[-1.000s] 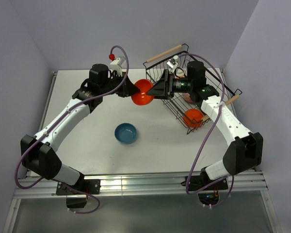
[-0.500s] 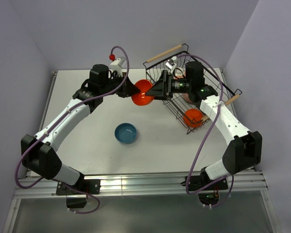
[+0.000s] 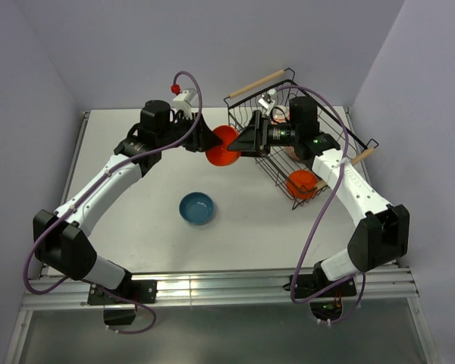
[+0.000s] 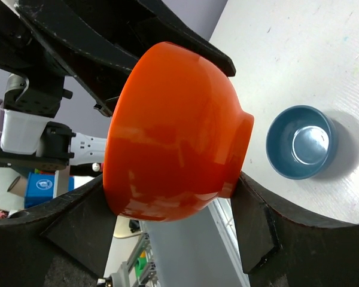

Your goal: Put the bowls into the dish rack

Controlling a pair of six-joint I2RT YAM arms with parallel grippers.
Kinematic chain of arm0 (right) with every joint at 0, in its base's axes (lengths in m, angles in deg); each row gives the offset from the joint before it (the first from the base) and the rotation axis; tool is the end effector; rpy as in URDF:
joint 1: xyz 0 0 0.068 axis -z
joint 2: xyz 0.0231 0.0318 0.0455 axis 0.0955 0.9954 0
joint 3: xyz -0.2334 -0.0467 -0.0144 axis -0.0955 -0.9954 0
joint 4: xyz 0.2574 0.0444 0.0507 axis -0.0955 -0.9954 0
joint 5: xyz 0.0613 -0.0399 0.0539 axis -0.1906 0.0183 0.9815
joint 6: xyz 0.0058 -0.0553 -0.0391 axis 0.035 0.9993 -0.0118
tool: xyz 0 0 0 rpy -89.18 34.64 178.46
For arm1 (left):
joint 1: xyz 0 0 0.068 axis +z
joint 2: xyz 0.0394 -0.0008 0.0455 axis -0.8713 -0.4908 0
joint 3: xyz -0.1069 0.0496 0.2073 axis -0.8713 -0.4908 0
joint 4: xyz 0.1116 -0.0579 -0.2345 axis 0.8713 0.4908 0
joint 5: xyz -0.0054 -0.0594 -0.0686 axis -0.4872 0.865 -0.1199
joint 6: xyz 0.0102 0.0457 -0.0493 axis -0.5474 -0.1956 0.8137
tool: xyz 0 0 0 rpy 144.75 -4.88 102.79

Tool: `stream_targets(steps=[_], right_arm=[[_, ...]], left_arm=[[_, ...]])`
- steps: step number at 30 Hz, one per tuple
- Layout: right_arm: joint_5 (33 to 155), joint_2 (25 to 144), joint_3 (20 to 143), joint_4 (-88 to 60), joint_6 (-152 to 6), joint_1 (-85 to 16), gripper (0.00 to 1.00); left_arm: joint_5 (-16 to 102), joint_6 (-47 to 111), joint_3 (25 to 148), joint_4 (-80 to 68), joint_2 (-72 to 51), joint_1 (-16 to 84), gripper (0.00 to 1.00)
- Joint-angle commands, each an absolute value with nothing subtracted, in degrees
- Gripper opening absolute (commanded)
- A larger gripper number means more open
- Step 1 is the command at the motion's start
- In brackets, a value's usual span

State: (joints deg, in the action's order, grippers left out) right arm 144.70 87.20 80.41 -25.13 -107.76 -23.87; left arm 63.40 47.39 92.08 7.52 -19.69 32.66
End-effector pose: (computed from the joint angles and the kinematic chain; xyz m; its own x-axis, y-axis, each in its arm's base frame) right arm 0.3143 0.1534 0.3243 -0.8619 0.0801 -0.5007 -0.4666 0.2611 0.8451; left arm 0.3156 -0.1968 0.3321 -0.6156 -0.1263 -0.7779 0.5969 0.5697 -0.5649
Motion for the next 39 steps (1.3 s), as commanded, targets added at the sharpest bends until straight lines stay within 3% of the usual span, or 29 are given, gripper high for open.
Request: stream_targets(steps=[1,12,20,24,28,36,39], right_arm=[[145.2,86.3,81.2,-23.8,-106.9,-24.2,0.0],[142.3,85.9,82.6,-27.7,-103.0,-23.5,0.0],[139.1,85.2,83.5,-31.7,-100.4,-21.5,0.0],[137.8,85.3,84.8,-33.2,-98.9,-19.6,0.0],[136.0,86.3,89.6,-36.1,-96.4,-16.7,0.0],[120.4,90.3,101.9,-47.9,-81.5,-12.1,0.0],[112.9,91.3,104.6,-51.1,-78.0,-11.6,0.0]], left_arm=[[63.7,47.7,91.9,5.2,-18.7,32.5,0.43],[61.2,47.3,92.1,7.1,-18.8,32.6,0.69],[59.7,46.3,91.9,8.6,-17.9,32.6,0.78],[59.0,45.8,92.2,9.1,-17.3,32.6,0.88],[58.6,45.6,92.1,9.2,-16.9,32.6,0.89],[58.6,45.5,91.8,9.5,-16.3,33.3,0.92],[57.8,45.4,91.5,9.6,-15.9,33.5,0.99]])
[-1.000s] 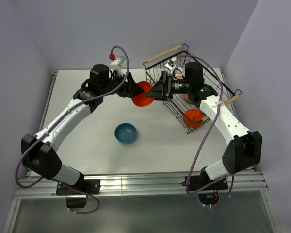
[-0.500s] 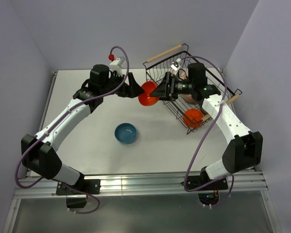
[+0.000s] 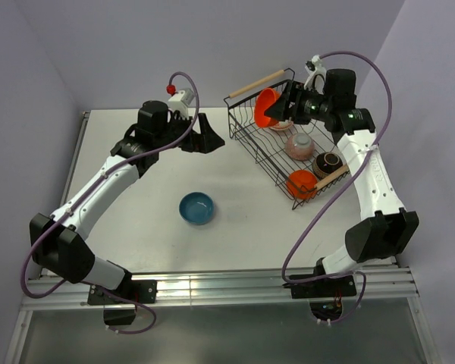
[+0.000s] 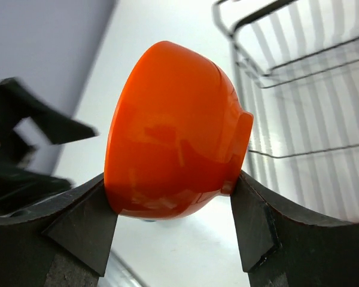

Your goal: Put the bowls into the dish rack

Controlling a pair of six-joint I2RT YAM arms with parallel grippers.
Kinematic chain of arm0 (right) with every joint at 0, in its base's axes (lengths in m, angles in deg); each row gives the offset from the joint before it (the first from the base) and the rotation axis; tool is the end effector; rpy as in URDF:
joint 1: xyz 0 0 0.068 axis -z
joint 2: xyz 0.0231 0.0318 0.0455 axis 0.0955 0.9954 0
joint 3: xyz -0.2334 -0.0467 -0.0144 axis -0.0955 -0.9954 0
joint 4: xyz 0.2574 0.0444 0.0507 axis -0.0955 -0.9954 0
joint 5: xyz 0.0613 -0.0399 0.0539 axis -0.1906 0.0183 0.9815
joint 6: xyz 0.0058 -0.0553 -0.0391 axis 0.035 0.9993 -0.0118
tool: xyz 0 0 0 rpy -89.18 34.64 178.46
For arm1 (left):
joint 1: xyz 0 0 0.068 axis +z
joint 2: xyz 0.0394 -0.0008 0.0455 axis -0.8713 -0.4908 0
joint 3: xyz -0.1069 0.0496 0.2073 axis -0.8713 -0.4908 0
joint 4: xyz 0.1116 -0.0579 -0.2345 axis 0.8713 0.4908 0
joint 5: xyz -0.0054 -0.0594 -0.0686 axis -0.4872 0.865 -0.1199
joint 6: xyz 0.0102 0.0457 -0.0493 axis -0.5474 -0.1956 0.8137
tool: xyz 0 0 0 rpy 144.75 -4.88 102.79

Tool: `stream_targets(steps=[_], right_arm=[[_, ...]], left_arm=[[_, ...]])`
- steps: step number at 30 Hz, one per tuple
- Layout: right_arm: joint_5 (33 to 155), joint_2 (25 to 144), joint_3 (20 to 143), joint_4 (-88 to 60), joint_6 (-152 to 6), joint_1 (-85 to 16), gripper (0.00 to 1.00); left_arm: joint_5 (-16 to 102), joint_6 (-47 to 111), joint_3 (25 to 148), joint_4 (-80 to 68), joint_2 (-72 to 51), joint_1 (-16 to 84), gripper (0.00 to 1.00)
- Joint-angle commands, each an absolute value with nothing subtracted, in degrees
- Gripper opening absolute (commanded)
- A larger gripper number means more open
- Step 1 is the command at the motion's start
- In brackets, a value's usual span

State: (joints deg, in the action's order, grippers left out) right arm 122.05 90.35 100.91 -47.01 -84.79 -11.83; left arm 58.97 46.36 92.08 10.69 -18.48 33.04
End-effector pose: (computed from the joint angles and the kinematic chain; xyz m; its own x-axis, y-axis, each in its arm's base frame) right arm 0.3466 0.0705 0.3867 -0.5981 0.1919 -0.7781 -0.4463 0.7267 0.5223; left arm 0.3142 -0.1890 0.3324 -0.6092 -0.1342 -0.7815 0.5496 0.6389 -0.5382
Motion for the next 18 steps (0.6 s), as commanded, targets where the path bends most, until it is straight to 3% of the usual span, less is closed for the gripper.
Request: stream_targets(steps=[1,8,18], right_arm=[[111.1,91.8,105.7,-52.8,-77.2,-11.6,0.0],[94.4,98.4,111.7,-62.2,-73.3,-11.5,0.0],[88.8,101.9,107.9,-63.8,-72.4,-11.9,0.0]], left_arm=[[57.6,45.4,91.5,9.8,-15.9,33.6,0.99],[56.9,45.6,90.9,10.0,-15.6,34.3,0.99],[56.4,46.0,90.5,10.1,-15.9,34.8,1.0]])
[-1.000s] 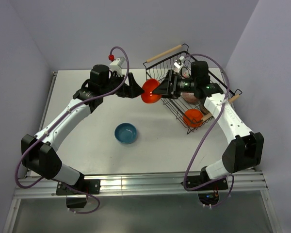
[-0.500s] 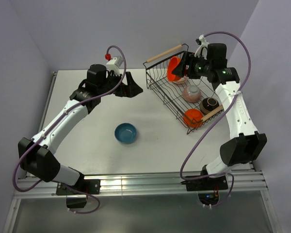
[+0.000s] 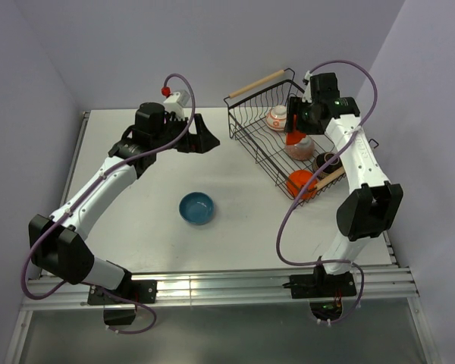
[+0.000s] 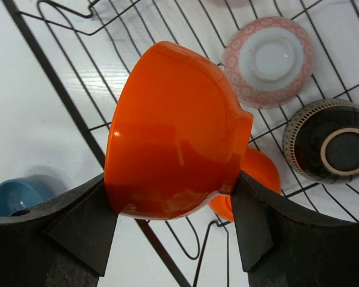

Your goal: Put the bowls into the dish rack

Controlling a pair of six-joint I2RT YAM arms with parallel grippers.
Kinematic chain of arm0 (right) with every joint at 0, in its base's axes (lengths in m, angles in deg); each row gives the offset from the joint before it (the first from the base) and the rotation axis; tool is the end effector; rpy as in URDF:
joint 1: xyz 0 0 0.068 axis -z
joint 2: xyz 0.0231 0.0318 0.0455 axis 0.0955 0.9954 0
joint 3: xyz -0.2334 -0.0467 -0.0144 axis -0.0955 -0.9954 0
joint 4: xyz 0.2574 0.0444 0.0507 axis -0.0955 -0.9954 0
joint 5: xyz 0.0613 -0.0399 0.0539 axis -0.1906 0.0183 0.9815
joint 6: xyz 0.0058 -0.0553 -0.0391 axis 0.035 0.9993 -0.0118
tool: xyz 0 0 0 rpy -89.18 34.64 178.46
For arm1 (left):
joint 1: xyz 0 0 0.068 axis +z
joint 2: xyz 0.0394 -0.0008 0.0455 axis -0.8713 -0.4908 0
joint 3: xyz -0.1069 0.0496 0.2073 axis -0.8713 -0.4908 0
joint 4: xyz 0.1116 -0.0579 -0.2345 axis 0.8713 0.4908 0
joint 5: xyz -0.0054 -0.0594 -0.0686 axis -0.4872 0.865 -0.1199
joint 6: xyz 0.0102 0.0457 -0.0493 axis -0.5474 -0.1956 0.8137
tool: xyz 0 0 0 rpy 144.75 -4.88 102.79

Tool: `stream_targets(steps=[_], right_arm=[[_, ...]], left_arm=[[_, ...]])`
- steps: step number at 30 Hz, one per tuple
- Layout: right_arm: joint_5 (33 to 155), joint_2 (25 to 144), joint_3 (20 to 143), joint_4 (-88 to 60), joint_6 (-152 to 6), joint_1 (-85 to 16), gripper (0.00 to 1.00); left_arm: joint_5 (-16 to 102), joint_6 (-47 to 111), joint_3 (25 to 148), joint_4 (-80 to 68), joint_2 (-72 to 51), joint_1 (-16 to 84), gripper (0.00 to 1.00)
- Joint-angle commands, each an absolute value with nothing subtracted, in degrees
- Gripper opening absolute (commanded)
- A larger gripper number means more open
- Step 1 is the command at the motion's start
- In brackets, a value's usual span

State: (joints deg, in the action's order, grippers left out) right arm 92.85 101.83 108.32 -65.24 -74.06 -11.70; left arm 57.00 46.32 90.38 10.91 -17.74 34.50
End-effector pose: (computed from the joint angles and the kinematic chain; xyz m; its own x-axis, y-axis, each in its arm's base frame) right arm 0.3806 0.0476 0.3235 -0.7532 0.0516 -0.6558 -0.0822 0.9817 0.1716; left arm 0.3173 -0.1782 0.3252 -0.6106 -0.1532 -0.7770 0.5051 0.6802 -0.5311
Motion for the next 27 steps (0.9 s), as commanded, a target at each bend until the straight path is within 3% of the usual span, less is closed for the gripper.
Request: stream_targets(steps=[1,8,27], right_arm=[[86.7,102.0,107.4,-63.4,-71.5,-12.4,0.0],[80.9,105.9,106.7,-62.9,-67.5,-14.3,0.0],[79.3,110.8,104.3,-63.2,-61.4,-16.4,0.0]], left_arm=[[56.4,46.0,90.5,10.2,-15.9,34.9,1.0],[56.1,46.0,90.7,10.7,-16.4,35.1,0.99],[56.4,46.3,90.9,11.2,-17.7,35.7,1.0]])
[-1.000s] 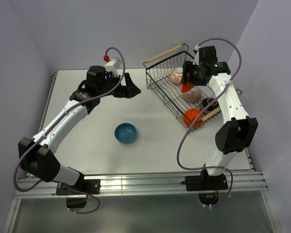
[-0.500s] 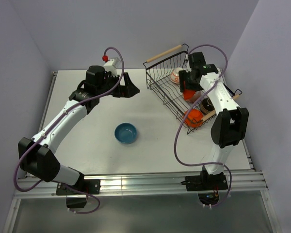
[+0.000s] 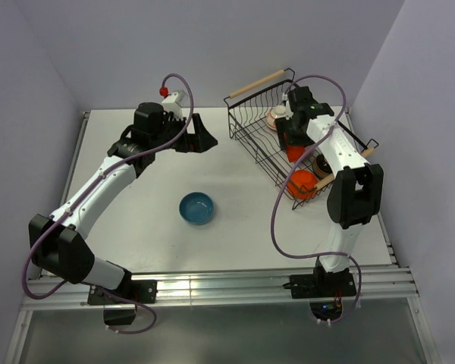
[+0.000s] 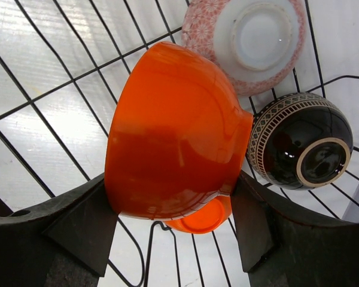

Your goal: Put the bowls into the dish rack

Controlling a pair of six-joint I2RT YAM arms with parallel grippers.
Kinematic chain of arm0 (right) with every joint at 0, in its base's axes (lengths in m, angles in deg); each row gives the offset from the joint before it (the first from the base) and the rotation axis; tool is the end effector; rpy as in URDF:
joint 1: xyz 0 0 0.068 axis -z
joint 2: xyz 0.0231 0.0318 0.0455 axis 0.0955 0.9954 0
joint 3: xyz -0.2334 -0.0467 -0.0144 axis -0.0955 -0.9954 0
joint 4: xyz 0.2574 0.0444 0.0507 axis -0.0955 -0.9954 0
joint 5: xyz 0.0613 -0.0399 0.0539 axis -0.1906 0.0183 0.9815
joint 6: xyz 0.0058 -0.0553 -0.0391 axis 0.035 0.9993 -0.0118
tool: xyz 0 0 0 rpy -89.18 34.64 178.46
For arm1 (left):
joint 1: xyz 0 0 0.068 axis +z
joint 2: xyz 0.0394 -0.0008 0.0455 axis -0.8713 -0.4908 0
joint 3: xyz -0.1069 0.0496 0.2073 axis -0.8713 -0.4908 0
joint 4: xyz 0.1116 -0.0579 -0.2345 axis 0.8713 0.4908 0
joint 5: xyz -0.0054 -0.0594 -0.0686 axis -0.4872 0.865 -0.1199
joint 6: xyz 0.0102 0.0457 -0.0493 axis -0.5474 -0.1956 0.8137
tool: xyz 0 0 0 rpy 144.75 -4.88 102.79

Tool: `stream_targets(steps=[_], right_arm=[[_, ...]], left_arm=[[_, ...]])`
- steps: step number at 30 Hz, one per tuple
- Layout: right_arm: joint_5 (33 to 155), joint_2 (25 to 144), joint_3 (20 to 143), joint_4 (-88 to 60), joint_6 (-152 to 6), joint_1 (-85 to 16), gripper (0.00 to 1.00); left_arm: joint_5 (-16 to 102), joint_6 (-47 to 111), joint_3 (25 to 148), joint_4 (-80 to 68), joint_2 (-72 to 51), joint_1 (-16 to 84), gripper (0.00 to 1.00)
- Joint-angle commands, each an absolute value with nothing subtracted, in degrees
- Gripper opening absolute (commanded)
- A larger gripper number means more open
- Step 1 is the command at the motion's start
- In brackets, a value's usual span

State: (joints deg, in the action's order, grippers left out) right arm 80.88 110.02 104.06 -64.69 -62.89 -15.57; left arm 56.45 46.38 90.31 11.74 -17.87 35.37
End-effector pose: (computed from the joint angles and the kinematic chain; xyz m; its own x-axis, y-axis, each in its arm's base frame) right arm 0.3999 0.0658 0.2461 -0.8401 -0.2110 -0.4998 -0.1774 0.9775 -0.1145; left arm 0.3202 -0.1729 0.3222 -0.6187 -0.1602 -0.7691 0.4801 0.6978 -0.5316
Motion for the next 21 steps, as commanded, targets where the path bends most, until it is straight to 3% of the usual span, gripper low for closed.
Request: stream_targets(steps=[1,21], right_arm=[[79.3,111.2,104.2,-63.2,-61.3,-16.6,0.0],[75.7,115.1,103.4,-62.3,-57.2,-19.2,0.0]], left_arm=[[56.5,46.2,90.9,11.2,-17.7,35.7,1.0],[56.8,46.4,90.4,11.2,-17.7,36.3,1.0]])
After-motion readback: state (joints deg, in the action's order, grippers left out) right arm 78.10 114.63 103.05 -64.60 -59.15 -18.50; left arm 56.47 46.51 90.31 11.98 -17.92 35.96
